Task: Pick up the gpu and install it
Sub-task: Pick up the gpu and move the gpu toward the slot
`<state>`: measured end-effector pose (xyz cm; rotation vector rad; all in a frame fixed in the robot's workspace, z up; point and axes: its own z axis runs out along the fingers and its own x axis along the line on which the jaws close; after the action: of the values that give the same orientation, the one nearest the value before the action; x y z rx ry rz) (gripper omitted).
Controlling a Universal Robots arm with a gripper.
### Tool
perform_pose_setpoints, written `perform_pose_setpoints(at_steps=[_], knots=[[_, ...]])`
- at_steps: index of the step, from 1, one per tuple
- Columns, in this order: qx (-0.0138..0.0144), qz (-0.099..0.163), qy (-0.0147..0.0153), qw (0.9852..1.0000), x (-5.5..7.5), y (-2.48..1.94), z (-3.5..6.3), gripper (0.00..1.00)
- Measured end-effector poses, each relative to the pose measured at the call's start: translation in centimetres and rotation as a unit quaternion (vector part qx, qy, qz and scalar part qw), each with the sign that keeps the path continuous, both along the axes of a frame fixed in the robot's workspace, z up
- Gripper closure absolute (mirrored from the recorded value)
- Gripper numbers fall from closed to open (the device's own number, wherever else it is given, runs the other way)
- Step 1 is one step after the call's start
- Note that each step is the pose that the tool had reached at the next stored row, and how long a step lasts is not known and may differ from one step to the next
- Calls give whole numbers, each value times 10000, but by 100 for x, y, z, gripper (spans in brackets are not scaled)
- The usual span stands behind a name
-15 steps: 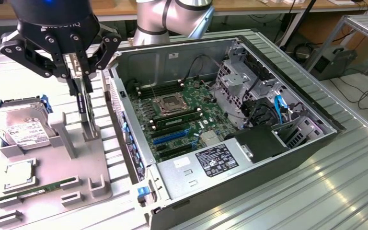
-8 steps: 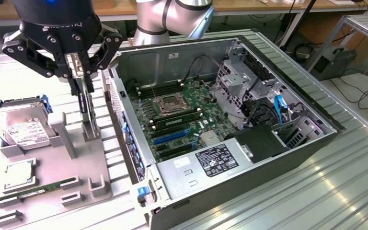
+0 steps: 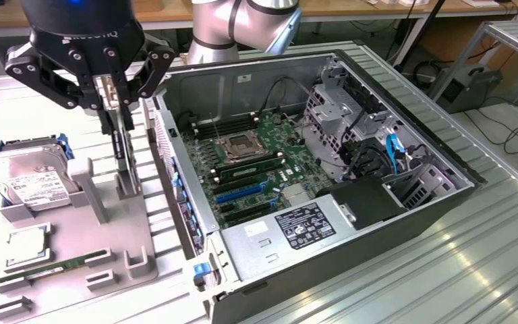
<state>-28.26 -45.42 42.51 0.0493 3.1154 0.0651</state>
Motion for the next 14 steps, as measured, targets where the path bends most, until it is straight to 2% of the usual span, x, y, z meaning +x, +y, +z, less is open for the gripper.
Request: perform_pose_setpoints(at_steps=[14], knots=[[-5, 0, 0, 10000, 48, 0, -1, 74]])
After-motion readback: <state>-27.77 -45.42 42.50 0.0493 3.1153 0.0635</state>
